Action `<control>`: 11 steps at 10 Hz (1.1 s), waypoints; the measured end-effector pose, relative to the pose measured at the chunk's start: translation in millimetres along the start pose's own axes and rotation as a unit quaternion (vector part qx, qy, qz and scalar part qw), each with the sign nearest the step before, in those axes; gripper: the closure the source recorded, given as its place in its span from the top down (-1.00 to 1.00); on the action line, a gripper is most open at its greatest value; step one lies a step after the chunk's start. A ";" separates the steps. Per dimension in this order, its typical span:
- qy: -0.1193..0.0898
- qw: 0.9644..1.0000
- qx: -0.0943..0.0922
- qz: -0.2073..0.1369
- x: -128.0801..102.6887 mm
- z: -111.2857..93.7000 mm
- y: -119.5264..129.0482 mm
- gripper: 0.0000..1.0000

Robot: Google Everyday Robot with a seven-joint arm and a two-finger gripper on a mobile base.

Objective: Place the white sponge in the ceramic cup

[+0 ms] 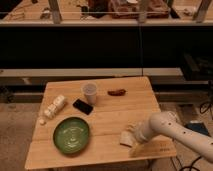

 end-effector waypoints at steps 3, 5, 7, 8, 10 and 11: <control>0.000 1.000 0.004 -0.004 -0.9 -1.9 0.1 0.02; 0.002 1.000 0.007 -0.007 -1.1 -3.5 0.7 -0.40; 0.004 1.000 0.009 -0.008 -1.8 -4.4 0.9 -0.78; 0.004 1.000 0.011 -0.008 -2.0 -4.9 1.1 -0.94; 0.005 1.000 0.012 -0.010 -2.8 -5.5 0.7 -1.00; 0.005 1.000 0.012 -0.010 -2.9 -5.6 0.2 -1.00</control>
